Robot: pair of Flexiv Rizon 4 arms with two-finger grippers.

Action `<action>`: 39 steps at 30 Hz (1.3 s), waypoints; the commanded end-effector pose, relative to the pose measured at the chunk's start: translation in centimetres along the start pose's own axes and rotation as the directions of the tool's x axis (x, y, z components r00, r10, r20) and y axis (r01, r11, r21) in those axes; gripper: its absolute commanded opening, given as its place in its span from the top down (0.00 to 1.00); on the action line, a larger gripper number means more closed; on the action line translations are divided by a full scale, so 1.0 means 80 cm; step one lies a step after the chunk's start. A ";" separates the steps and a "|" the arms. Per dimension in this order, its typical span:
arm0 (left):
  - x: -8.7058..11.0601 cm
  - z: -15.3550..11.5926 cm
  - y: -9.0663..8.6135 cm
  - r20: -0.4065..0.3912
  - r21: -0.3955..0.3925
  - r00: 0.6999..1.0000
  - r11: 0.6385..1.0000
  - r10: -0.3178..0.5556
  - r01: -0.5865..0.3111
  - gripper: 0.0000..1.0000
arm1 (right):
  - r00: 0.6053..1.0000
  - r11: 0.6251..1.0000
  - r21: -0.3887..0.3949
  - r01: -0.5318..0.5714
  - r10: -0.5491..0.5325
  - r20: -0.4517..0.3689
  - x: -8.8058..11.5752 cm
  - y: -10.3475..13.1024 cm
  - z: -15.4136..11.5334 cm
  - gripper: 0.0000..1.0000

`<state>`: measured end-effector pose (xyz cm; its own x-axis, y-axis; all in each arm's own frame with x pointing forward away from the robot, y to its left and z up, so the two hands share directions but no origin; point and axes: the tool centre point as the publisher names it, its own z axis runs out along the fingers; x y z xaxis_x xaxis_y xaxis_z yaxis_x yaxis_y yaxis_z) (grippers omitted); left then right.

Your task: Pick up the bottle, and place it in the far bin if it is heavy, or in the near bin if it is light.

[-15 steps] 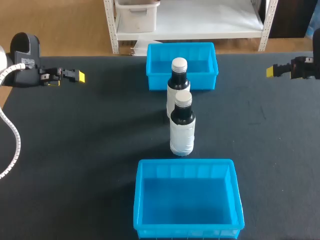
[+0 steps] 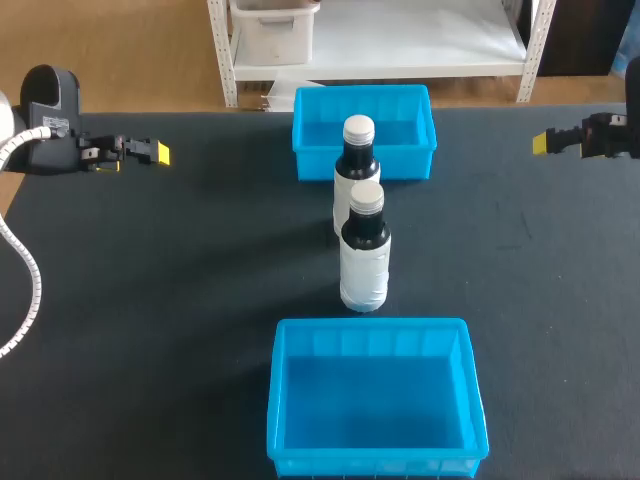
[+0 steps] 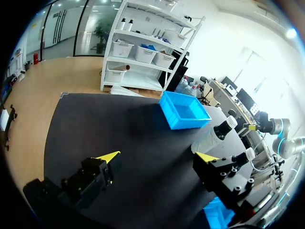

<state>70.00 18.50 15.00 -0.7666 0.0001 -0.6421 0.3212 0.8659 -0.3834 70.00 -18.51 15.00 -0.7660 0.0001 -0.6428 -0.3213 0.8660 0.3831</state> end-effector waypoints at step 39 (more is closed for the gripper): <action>0.000 0.000 0.000 0.000 0.000 1.000 1.000 0.000 0.000 0.00 | 0.723 0.641 -0.397 0.657 -0.685 0.088 0.019 -0.027 -0.022 0.00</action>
<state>70.00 18.49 15.00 -0.7666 0.0001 -0.6421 0.3212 0.8659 -0.3834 68.21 -20.95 14.47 -0.2914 -0.5605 -0.7752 -0.8410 0.5363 -0.0717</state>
